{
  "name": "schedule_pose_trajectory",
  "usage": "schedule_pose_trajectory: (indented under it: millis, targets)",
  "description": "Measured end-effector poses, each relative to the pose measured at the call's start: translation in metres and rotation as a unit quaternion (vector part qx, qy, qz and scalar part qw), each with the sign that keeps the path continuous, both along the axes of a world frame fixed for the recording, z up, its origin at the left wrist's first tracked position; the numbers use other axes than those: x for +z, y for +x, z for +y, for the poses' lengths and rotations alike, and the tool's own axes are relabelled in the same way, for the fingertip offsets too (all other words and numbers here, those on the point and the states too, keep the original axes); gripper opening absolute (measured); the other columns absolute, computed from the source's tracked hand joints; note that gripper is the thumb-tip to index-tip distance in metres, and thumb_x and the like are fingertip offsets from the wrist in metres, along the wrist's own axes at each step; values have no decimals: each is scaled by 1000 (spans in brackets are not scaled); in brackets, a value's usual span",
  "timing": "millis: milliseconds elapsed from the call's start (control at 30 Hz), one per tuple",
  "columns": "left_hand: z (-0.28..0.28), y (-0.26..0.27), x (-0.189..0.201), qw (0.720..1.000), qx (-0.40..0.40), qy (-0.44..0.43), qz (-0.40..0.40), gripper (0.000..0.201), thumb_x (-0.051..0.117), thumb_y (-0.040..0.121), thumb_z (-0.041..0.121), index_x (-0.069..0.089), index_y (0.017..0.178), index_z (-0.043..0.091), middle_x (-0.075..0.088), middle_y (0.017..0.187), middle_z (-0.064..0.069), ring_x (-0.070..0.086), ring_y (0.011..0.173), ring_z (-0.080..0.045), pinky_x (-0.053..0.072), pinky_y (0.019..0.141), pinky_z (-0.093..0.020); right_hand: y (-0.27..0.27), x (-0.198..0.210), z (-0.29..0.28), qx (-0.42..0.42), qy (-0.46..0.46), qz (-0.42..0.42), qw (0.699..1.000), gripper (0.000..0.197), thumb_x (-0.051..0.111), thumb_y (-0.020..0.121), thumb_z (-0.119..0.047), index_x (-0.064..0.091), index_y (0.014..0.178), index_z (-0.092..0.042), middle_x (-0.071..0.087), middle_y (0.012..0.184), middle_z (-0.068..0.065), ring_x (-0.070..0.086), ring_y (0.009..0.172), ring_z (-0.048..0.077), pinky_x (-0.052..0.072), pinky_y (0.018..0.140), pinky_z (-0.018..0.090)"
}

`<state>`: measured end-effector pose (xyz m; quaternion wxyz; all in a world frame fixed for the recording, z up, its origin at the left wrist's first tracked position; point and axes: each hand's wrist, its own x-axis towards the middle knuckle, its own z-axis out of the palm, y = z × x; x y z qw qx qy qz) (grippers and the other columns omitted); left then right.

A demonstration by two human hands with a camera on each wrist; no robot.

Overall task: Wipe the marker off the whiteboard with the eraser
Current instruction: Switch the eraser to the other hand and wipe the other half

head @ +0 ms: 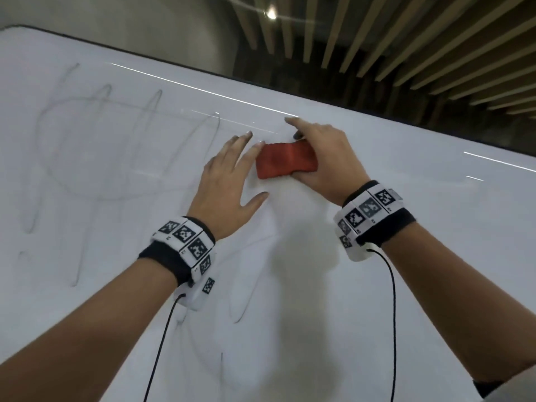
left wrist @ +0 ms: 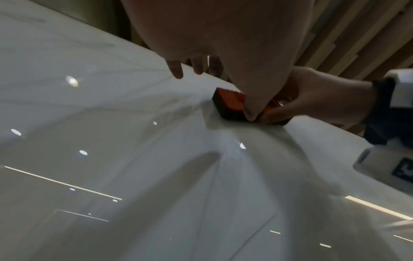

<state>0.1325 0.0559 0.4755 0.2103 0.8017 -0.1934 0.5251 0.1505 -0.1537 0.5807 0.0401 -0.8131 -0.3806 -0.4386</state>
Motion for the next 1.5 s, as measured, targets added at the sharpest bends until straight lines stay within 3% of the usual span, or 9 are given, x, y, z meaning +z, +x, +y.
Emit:
schedule_pose_trajectory:
  millis: [133, 267, 433, 667, 867, 1067, 1267, 1367, 1500]
  targets:
    - [-24, 20, 15, 999, -20, 39, -32, 69, 63, 93, 39, 37, 154, 23, 36, 158, -4, 36, 143, -28, 37, 113, -47, -2, 10, -6, 29, 13, 14, 999, 82, 87, 72, -33, 52, 144, -13, 49, 133, 11, 50, 117, 16, 39, 104, 18]
    - [-17, 36, 34, 995, 66, 33, -65, 63, 62, 92, 30, 41, 150, 18, 47, 144, -15, 47, 123, -38, 44, 99, -50, -2, 28, -22, -98, 23, -34, 994, 104, 90, 60, -50, 47, 149, -20, 42, 147, 16, 40, 138, 35, 29, 118, 49]
    - [20, 45, 69, 978, 187, -78, -46, 71, 56, 92, 31, 29, 157, 29, 44, 140, -21, 47, 114, -43, 43, 95, -53, 4, 45, -51, -267, 71, -22, 961, 107, 67, 66, -83, 36, 153, -28, 49, 140, 14, 42, 133, 37, 22, 118, 50]
    - [-5, 39, 42, 959, 194, 181, -96, 58, 37, 101, 52, 32, 156, 33, 46, 142, -11, 46, 126, -33, 33, 104, -50, 16, 40, -53, -248, 79, -75, 962, 102, 67, 66, -82, 43, 146, -23, 54, 128, 18, 47, 122, 39, 25, 114, 50]
    - [12, 52, 57, 962, 234, -125, -70, 56, 46, 100, 42, 39, 152, 23, 49, 134, -15, 49, 113, -37, 41, 97, -49, 21, 37, -52, -231, 92, -81, 965, 102, 68, 65, -81, 44, 145, -21, 53, 128, 21, 47, 122, 40, 23, 116, 51]
    - [-22, 50, 28, 981, 120, 77, -131, 52, 54, 98, 40, 48, 147, 21, 50, 138, -14, 47, 119, -34, 36, 103, -43, 21, 36, -52, -225, 100, -77, 966, 101, 69, 66, -79, 43, 145, -21, 52, 129, 22, 45, 124, 41, 21, 117, 51]
    - [24, 61, 66, 966, 164, -180, -88, 56, 55, 91, 41, 51, 143, 19, 51, 136, -11, 51, 117, -34, 40, 101, -40, 17, 35, -50, -233, 103, -54, 966, 106, 60, 60, -83, 44, 144, -20, 51, 131, 24, 44, 126, 42, 21, 118, 53]
    - [6, 53, 45, 971, 167, -124, -115, 53, 55, 97, 38, 48, 145, 18, 51, 136, -13, 49, 116, -35, 41, 99, -43, 14, 34, -49, -231, 113, -50, 965, 107, 52, 55, -80, 44, 144, -21, 51, 131, 22, 44, 127, 42, 20, 118, 53]
    - [-7, 49, 6, 980, 83, 120, -135, 52, 62, 96, 37, 53, 144, 19, 54, 133, -16, 51, 114, -36, 44, 96, -45, 14, 35, -53, -223, 117, -45, 967, 105, 52, 57, -79, 44, 145, -21, 51, 130, 22, 44, 126, 42, 20, 117, 53]
